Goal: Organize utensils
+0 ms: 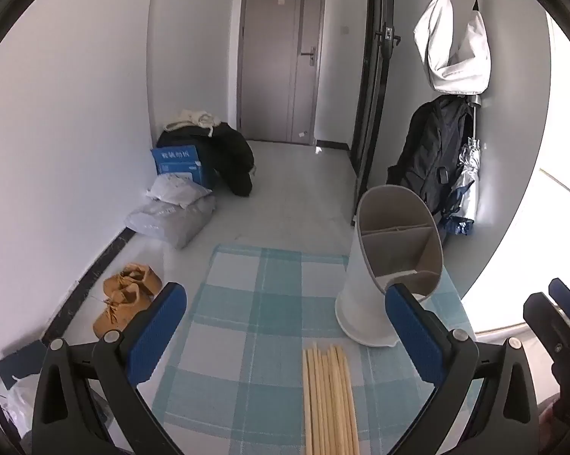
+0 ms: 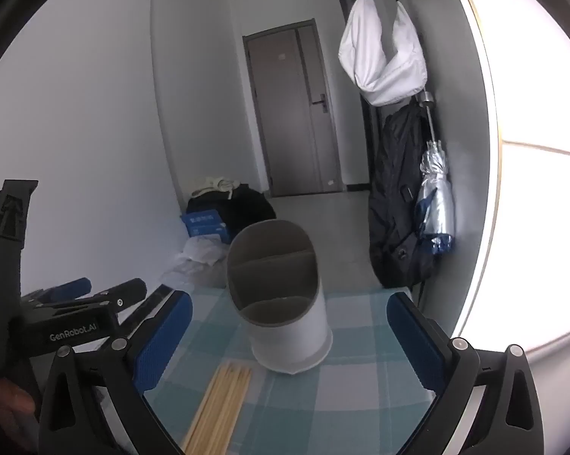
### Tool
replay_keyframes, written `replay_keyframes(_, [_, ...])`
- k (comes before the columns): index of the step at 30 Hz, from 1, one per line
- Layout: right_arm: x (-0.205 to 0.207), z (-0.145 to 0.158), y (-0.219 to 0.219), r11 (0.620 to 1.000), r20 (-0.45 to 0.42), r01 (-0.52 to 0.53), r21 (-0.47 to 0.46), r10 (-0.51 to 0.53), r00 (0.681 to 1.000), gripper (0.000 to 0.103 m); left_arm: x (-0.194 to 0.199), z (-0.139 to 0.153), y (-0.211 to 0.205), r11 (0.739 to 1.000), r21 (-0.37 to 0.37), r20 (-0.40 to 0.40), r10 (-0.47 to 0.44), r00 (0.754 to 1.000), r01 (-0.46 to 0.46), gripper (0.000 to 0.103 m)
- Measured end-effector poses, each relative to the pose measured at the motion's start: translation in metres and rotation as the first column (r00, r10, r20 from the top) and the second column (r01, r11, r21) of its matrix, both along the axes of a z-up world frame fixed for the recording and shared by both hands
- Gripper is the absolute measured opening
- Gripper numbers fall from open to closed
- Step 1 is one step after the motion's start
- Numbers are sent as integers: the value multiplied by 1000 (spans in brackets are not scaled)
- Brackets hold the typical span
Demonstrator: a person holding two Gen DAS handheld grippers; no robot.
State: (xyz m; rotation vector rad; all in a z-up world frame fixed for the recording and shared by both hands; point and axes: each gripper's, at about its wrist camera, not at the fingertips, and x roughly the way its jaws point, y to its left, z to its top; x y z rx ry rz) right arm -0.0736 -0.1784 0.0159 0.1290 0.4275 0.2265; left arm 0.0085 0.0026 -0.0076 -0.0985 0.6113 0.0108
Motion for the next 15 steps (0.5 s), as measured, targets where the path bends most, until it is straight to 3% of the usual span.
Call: replay_keyframes(15, [-1, 1, -1, 1000, -1, 4, -7, -4, 1000, 103, -2, -2, 0, 1000, 3, 0, 5, 1000, -5, 102])
